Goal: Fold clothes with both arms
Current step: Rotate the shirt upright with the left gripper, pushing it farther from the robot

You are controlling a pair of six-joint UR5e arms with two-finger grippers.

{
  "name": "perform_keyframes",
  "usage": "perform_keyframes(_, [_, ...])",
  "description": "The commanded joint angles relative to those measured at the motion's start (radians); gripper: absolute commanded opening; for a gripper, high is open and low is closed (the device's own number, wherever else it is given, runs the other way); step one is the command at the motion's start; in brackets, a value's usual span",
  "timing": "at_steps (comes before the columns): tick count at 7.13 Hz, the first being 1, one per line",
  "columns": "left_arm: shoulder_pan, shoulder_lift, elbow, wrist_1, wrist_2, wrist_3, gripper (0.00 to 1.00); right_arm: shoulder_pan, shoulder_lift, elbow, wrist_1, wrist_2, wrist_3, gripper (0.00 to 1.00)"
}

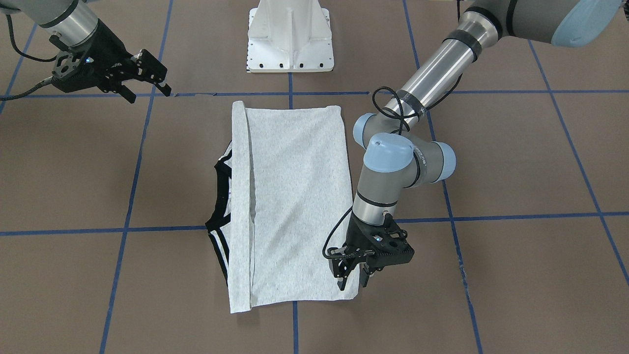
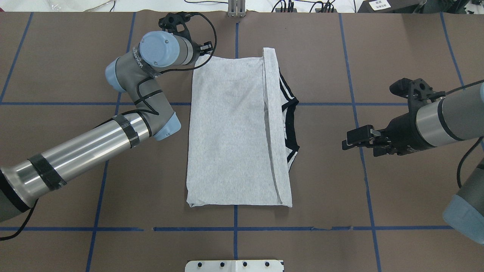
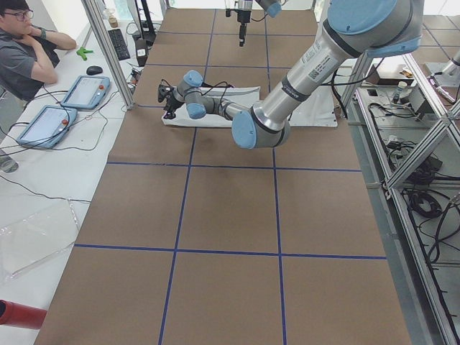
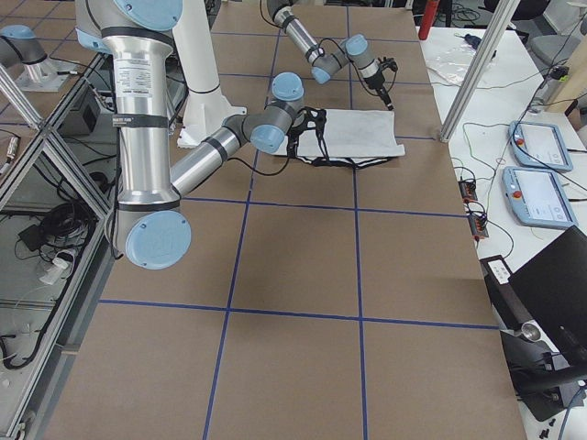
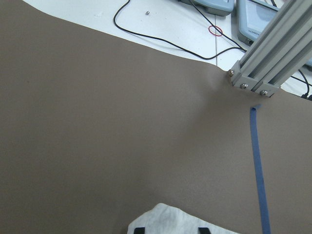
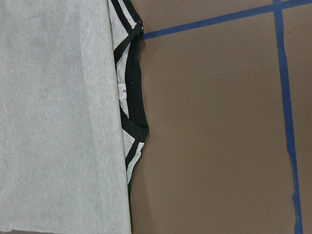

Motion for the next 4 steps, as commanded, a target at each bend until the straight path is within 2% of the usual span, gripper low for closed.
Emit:
perform_keyframes(1, [-0.034, 0.097, -0.142, 0.025, -0.149, 0.052, 1.00, -0.006, 0.058, -0.069, -0.009, -0.008, -0.001, 1.00])
perform_keyframes(3, [-0.036, 0.222, -0.385, 0.181, -0.198, 0.053, 1.00, -0.053, 0.123, -0.155, -0.010, -0.074, -0.011, 1.00])
perform_keyframes(4, [-0.034, 0.280, -0.504, 0.229, -0.199, 0.053, 1.00, -0.078, 0.202, -0.203, -0.074, -0.099, -0.016, 1.00])
